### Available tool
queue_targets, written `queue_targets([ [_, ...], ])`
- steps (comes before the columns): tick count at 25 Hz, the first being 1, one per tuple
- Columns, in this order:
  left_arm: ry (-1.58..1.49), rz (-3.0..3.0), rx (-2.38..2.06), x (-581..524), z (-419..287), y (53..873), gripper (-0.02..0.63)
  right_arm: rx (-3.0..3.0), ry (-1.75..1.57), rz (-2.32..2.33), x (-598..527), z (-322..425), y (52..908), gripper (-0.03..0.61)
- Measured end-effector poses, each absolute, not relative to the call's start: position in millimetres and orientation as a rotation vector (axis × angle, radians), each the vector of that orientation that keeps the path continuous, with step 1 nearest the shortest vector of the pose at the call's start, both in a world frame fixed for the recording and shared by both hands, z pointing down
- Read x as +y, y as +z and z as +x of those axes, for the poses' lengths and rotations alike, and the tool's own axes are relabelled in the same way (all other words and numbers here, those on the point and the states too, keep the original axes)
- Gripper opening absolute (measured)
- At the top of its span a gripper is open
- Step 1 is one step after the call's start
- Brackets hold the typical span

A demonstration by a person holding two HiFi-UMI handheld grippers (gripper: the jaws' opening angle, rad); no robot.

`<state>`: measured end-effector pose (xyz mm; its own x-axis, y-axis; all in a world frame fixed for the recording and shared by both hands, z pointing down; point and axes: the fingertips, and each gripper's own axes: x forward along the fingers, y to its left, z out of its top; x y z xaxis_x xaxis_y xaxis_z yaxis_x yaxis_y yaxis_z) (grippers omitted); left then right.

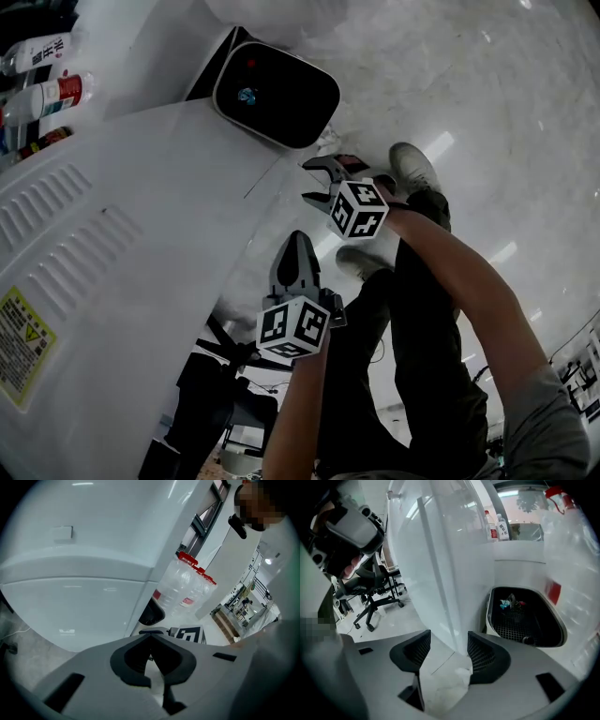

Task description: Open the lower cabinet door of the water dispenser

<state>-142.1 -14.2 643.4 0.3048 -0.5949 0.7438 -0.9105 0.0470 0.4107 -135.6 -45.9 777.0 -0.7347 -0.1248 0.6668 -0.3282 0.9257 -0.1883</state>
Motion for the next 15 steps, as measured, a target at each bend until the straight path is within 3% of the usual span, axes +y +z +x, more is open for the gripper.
queue_targets([
  [9, 0.405, 1.642, -1.404, -10.7, -153.4, 669.3, 0.005, -2.403, 0.309, 0.390, -70.1, -160.7, 805.5, 0.229],
  [15, 0.393, 1.639, -1.412, -6.5, -159.4, 676.3, 0.005, -2.417, 0.306, 0.440, -72.6, -163.6, 808.5, 0.190],
])
